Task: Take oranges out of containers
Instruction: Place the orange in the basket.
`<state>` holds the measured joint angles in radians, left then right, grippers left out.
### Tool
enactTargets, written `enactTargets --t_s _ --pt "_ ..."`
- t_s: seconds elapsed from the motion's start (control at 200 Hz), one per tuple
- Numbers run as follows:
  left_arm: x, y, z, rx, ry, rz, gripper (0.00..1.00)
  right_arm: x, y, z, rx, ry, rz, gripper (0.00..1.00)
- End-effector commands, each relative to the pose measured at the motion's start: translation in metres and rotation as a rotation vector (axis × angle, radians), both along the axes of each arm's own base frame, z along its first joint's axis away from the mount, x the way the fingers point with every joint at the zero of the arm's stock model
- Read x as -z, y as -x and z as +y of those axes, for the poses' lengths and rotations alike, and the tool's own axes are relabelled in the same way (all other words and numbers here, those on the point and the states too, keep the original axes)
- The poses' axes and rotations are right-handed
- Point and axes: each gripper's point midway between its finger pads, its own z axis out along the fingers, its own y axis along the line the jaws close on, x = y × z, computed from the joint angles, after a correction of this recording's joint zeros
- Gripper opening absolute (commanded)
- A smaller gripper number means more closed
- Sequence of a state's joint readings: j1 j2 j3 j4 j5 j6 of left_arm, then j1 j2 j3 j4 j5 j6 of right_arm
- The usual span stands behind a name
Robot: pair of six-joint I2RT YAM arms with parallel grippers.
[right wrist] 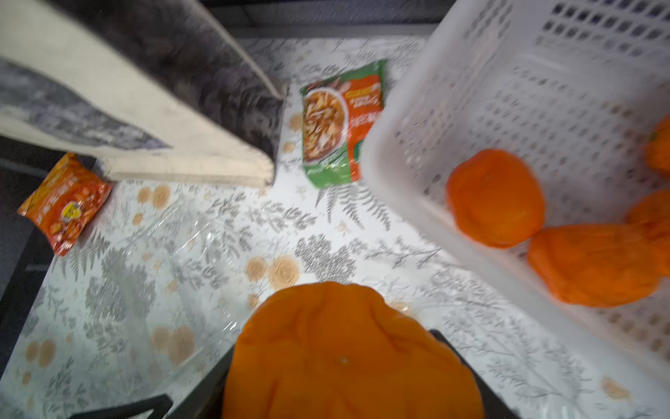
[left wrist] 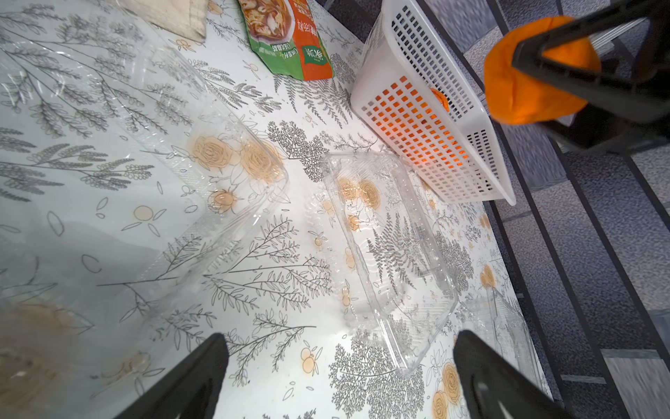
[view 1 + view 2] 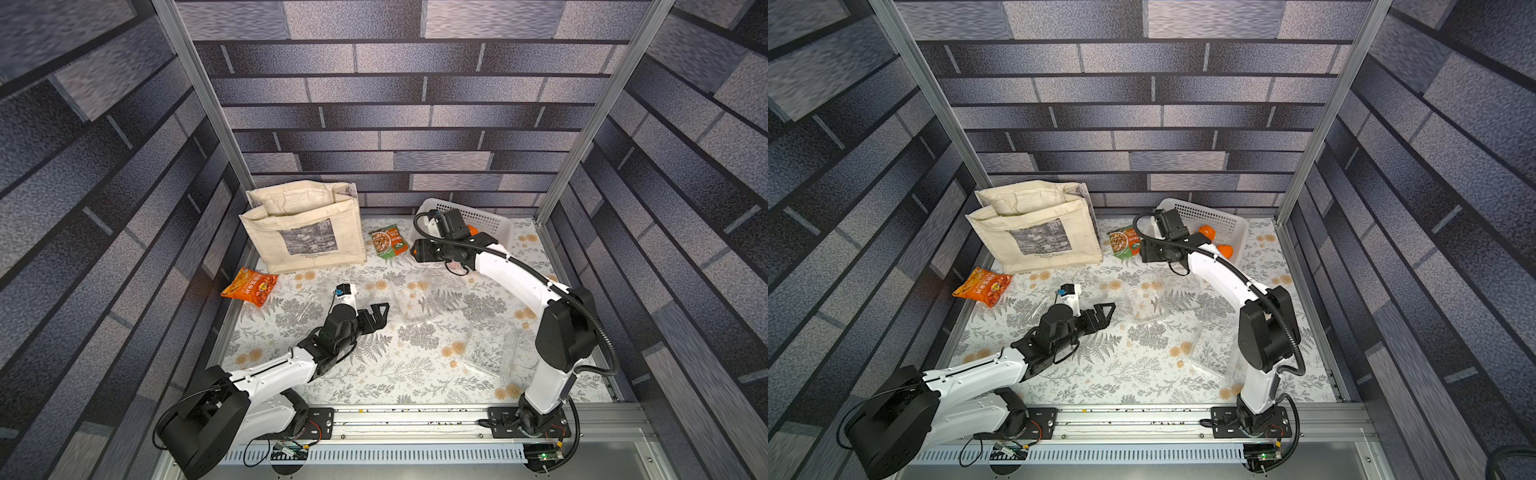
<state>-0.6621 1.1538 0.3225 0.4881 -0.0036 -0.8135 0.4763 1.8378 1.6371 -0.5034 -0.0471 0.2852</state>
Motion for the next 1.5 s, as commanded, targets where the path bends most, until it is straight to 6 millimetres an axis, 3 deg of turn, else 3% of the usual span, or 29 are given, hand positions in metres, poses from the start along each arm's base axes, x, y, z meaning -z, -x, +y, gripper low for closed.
enactTargets --t_s 0.0,0.085,0.1,0.28,0.366,0.491,0.571,0.741,0.801,0.816,0.841,1.032,1.192,1.207,1.257,1.402,1.498 --pt "-0.005 0.002 -0.010 0.032 0.035 -0.020 1.00 -0.002 -0.035 -0.032 0.046 0.032 0.022 0.51" --pt "-0.004 0.002 -0.015 0.042 0.040 -0.019 1.00 -0.008 -0.063 -0.050 0.092 0.055 0.005 0.51" --pt "-0.004 0.002 -0.015 0.043 0.041 -0.020 1.00 0.004 -0.068 -0.051 0.096 0.068 0.024 0.51" --pt "-0.004 0.002 -0.020 0.056 0.044 -0.020 1.00 0.020 -0.109 -0.068 0.142 0.097 0.045 0.53" --pt "-0.006 0.001 -0.022 0.063 0.045 -0.022 1.00 0.032 -0.122 -0.077 0.184 0.105 0.057 0.79" --pt "-0.008 0.002 -0.024 0.070 0.045 -0.022 1.00 0.029 -0.128 -0.078 0.186 0.095 0.024 0.86" --pt "-0.009 0.003 -0.024 0.073 0.042 -0.026 1.00 0.014 -0.125 -0.082 0.195 0.094 -0.021 0.90" --pt "-0.017 0.002 -0.023 0.079 0.016 -0.048 1.00 -0.023 -0.104 -0.086 0.164 0.091 -0.078 0.99" --pt "-0.022 0.002 -0.021 0.080 -0.002 -0.057 1.00 -0.026 -0.090 -0.088 0.156 0.088 -0.071 0.99" --pt "-0.024 0.001 -0.020 0.078 -0.004 -0.064 1.00 -0.040 -0.083 -0.089 0.155 0.075 -0.095 0.99" --pt "-0.026 0.002 -0.018 0.078 -0.014 -0.070 1.00 -0.045 -0.075 -0.090 0.153 0.064 -0.102 0.99" --pt "-0.044 -0.005 0.013 0.019 -0.096 -0.126 1.00 -0.041 -0.001 -0.104 0.162 -0.018 -0.144 0.99" --pt "-0.062 -0.014 0.052 -0.065 -0.159 -0.168 1.00 -0.020 0.052 -0.137 0.220 0.043 -0.212 1.00" --pt "-0.064 -0.015 0.054 -0.072 -0.162 -0.174 1.00 -0.007 0.058 -0.140 0.226 0.058 -0.197 1.00" --pt "-0.070 -0.018 0.063 -0.092 -0.179 -0.190 1.00 0.006 0.067 -0.147 0.232 0.092 -0.198 1.00" --pt "-0.073 -0.031 0.085 -0.134 -0.204 -0.194 1.00 0.042 0.079 -0.174 0.293 0.219 -0.193 1.00" --pt "-0.074 -0.037 0.097 -0.157 -0.210 -0.189 1.00 0.045 0.075 -0.187 0.333 0.276 -0.289 1.00"
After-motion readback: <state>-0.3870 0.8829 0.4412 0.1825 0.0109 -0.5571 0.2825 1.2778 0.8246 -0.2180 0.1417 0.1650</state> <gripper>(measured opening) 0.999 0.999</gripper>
